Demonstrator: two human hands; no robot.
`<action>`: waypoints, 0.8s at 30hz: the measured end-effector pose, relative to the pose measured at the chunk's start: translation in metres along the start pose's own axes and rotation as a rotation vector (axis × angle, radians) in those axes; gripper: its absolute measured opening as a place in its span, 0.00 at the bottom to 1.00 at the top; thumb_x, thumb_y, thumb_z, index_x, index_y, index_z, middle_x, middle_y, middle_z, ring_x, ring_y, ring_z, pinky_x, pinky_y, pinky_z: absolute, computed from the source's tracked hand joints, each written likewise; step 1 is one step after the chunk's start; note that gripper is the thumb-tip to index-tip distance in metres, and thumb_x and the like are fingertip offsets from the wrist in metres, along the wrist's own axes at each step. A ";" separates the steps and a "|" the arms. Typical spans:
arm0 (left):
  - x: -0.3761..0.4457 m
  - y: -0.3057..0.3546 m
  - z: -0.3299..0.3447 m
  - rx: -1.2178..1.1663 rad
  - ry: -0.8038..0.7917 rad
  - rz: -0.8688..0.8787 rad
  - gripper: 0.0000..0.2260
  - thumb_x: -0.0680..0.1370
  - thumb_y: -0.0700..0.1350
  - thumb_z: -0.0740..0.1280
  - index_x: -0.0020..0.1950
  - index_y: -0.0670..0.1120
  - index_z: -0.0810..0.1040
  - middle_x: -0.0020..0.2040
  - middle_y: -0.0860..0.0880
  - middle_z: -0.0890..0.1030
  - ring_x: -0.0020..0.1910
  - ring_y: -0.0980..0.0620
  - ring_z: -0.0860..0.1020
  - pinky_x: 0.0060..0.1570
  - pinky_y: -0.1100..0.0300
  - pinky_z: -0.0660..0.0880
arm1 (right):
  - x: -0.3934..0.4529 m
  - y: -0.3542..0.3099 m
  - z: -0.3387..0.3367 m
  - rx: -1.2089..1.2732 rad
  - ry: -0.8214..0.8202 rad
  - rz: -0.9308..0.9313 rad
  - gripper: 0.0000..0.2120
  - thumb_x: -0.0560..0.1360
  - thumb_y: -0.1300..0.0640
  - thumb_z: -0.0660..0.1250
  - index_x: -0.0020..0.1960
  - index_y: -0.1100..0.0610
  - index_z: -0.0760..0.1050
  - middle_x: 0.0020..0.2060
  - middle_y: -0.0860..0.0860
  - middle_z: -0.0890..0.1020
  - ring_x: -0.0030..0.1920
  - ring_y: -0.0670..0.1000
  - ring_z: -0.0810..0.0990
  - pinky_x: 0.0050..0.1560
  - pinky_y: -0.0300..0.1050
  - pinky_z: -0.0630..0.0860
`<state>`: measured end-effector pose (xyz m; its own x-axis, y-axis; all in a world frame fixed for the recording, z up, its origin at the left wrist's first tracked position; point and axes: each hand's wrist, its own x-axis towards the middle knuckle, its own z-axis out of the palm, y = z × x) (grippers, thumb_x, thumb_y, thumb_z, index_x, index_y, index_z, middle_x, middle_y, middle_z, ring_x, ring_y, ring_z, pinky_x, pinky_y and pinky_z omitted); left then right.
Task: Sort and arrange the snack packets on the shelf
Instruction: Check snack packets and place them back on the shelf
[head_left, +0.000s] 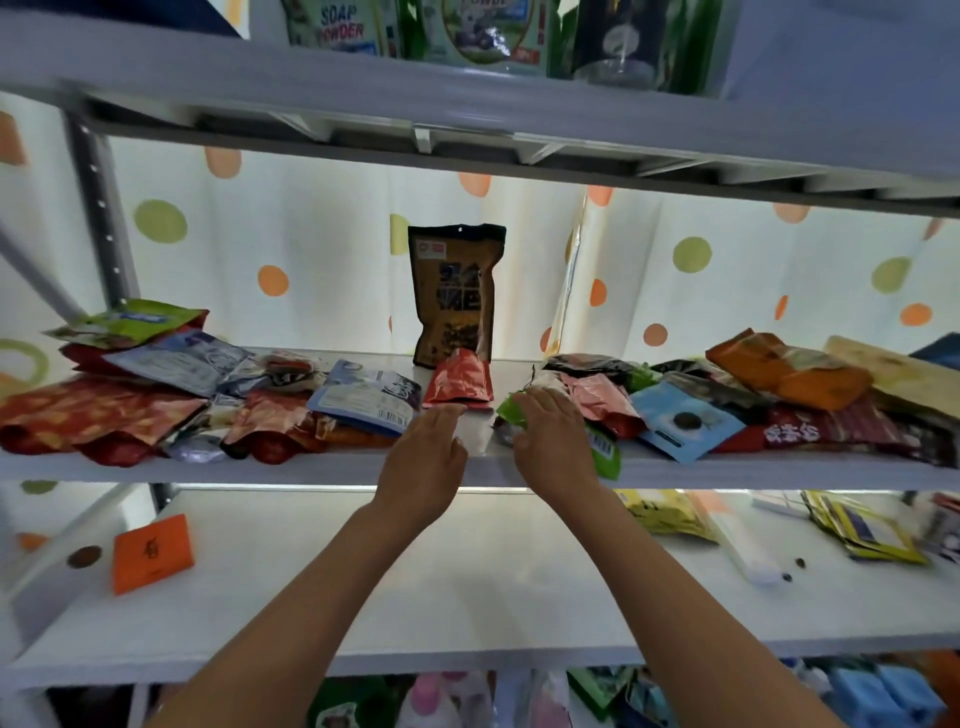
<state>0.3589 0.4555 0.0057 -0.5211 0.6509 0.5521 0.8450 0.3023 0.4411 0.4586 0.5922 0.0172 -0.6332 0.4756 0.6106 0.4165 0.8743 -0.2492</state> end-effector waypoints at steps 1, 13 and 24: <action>0.005 0.001 0.003 0.005 -0.004 -0.013 0.20 0.81 0.43 0.59 0.74 0.46 0.65 0.73 0.46 0.69 0.71 0.47 0.67 0.67 0.54 0.66 | 0.004 0.004 0.001 -0.004 -0.019 0.005 0.24 0.73 0.61 0.66 0.69 0.56 0.73 0.69 0.54 0.74 0.72 0.57 0.67 0.74 0.51 0.59; 0.047 0.018 0.044 -0.021 -0.033 0.054 0.19 0.81 0.43 0.60 0.72 0.47 0.68 0.70 0.48 0.72 0.68 0.48 0.69 0.63 0.56 0.68 | 0.023 0.053 -0.001 0.006 -0.243 0.168 0.32 0.70 0.58 0.66 0.74 0.54 0.64 0.70 0.54 0.71 0.69 0.58 0.68 0.71 0.53 0.65; 0.113 -0.022 0.060 0.095 -0.141 -0.114 0.22 0.78 0.34 0.59 0.72 0.43 0.69 0.70 0.41 0.71 0.67 0.42 0.71 0.66 0.49 0.70 | 0.062 0.049 -0.004 0.116 -0.269 0.090 0.25 0.72 0.62 0.63 0.69 0.56 0.71 0.66 0.53 0.75 0.68 0.55 0.69 0.68 0.51 0.68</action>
<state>0.2881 0.5640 0.0162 -0.5979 0.6978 0.3943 0.7922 0.4396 0.4232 0.4424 0.6639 0.0460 -0.7535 0.5467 0.3651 0.4114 0.8254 -0.3867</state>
